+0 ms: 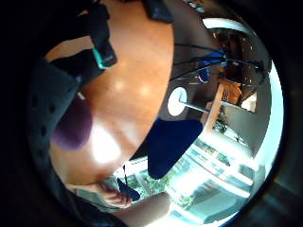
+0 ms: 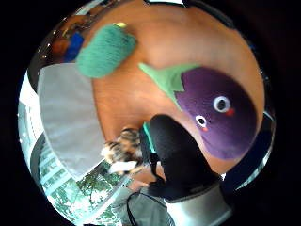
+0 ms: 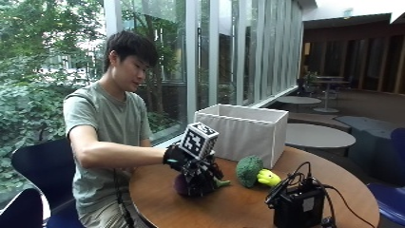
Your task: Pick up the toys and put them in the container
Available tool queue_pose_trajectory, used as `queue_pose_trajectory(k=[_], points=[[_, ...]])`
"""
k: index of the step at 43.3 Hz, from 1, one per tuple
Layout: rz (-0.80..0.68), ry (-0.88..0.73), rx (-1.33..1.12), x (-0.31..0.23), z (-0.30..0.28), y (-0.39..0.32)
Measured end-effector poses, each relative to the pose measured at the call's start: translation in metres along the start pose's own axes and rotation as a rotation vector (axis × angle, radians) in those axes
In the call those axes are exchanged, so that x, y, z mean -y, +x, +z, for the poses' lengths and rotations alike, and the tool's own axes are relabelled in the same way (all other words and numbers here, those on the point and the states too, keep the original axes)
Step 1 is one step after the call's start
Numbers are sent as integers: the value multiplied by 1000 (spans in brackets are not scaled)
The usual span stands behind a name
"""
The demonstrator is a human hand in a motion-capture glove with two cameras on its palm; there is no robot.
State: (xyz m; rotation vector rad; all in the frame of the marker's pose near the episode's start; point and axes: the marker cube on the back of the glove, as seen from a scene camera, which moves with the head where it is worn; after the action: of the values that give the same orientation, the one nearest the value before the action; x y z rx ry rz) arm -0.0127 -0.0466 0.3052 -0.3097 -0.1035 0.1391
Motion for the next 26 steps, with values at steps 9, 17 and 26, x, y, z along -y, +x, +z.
queue_pose_trajectory(k=[9,17,26], points=[[51,31,51,7,51,-22],[8,157,110,29,37,-3],[-75,108,111,30,-25,13]])
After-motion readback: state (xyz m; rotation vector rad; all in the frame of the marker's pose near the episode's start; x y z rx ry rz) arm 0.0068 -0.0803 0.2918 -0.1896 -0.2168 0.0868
